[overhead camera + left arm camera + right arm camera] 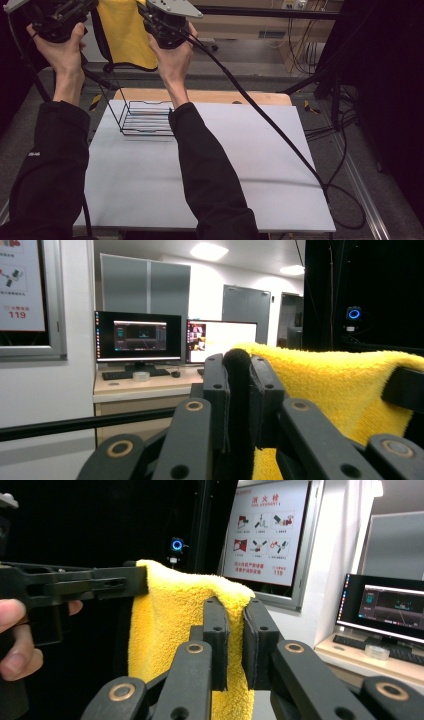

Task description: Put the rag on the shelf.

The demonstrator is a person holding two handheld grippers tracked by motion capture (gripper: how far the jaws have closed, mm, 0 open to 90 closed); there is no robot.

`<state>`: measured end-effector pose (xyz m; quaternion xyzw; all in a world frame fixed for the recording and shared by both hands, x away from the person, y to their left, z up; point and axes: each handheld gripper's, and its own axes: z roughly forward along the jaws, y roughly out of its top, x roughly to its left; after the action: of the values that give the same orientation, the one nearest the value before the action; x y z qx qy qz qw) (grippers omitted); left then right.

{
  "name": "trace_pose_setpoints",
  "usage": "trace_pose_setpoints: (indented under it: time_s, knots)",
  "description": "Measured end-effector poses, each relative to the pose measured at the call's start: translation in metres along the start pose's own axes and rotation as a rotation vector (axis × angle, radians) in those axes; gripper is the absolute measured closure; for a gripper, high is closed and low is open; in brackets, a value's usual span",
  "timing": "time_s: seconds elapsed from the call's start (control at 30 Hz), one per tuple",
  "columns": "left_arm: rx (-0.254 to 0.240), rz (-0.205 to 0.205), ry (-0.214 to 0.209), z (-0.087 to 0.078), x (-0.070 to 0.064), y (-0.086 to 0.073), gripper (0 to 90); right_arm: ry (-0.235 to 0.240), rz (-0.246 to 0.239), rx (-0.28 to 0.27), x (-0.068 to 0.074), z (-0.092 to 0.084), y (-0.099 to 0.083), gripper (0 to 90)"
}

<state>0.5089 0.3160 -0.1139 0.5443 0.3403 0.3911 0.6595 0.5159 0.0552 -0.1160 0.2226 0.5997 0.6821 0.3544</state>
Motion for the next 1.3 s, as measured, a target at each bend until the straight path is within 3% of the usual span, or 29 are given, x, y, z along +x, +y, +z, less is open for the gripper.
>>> trace_pose_setpoints:
  time_s: [0.13, 0.33, 0.43, 0.6, 0.73, 0.93, 1.17, 1.3]
  knots:
    - [0.026, 0.008, 0.003, -0.005, 0.003, -0.017, 80.1, 0.004, 0.007, 0.031, -0.001, 0.002, -0.012, 82.9]
    - [0.042, -0.02, -0.012, -0.017, 0.01, -0.044, 80.2, 0.034, 0.002, 0.063, 0.0, 0.002, -0.033, 82.8]
    - [0.061, -0.003, -0.009, -0.021, 0.012, -0.053, 80.1, 0.045, 0.005, 0.087, 0.001, 0.003, -0.04, 82.8]
    - [0.097, -0.002, 0.006, -0.028, 0.018, -0.063, 80.2, 0.061, -0.001, 0.132, 0.004, 0.007, -0.053, 82.8]
    - [0.103, -0.015, -0.005, -0.037, 0.021, -0.071, 80.1, 0.078, -0.004, 0.151, 0.009, 0.007, -0.061, 82.7]
    - [0.117, -0.004, -0.022, -0.042, 0.015, -0.079, 80.1, 0.08, 0.024, 0.168, 0.008, 0.001, -0.072, 82.6]
    - [0.139, -0.016, -0.041, -0.044, 0.011, -0.092, 80.1, 0.082, 0.022, 0.195, 0.007, -0.008, -0.082, 82.5]
    - [0.149, 0.0, -0.043, -0.048, 0.009, -0.094, 80.0, 0.095, 0.026, 0.21, 0.006, -0.012, -0.086, 82.4]
